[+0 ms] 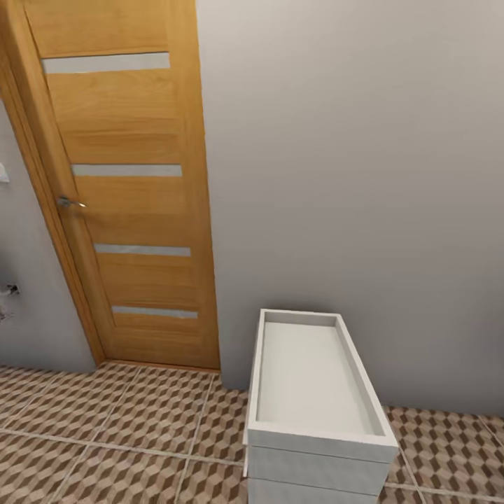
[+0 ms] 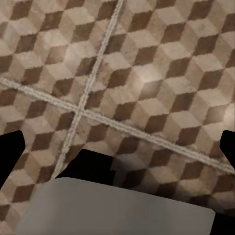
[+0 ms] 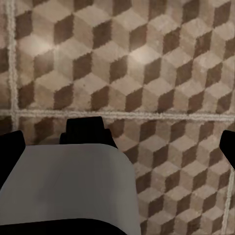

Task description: Take the four mousetraps from the cabinet in the bathroom and place them on the bathroom floor. Make sure all four end up on the same floor surface, and ensure that at least two of them are either under or directly next to the same bathroom sink.

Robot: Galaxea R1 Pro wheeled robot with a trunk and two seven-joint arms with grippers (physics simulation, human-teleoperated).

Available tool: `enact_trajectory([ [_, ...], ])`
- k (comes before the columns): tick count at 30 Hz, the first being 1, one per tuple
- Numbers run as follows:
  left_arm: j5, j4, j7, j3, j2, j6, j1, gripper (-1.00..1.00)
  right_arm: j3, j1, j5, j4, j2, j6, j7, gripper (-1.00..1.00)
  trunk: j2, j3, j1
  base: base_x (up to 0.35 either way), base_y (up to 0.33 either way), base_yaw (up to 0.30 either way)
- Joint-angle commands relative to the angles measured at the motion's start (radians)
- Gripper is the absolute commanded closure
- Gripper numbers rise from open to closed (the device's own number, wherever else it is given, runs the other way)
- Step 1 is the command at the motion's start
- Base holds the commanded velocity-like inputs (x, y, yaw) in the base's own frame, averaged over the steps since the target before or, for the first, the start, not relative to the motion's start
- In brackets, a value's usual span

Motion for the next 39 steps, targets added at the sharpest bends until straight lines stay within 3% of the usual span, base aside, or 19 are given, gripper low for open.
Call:
enact_trajectory([
  [1, 0.004, 0.001, 0.0, 0.003, 0.0, -0.004, -0.001, -1.0, 0.006, -0.001, -0.007, 0.003, 0.0, -0.007, -0.001, -1.0, 0.0, -0.001, 0.0, 0.0, 0.0, 0.284],
  [16, 0.004, 0.0, 0.0, 0.003, 0.0, -0.004, -0.001, -1.0, 0.007, -0.001, -0.004, 0.003, 0.0, -0.007, -0.001, -1.0, 0.0, -0.001, 0.0, 0.0, 0.0, 0.285],
  [24, 0.004, 0.0, 0.0, 0.003, -0.001, -0.004, -0.001, -1.0, 0.006, -0.001, 0.05, 0.003, 0.0, -0.007, -0.002, -1.0, 0.0, -0.001, 0.0, 0.0, 0.0, 0.284],
  [39, 0.004, 0.0, 0.0, 0.003, -0.001, -0.004, -0.001, -1.0, 0.005, -0.001, 0.063, 0.003, 0.0, -0.007, -0.002, -1.0, 0.0, -0.001, 0.0, 0.0, 0.0, 0.284],
])
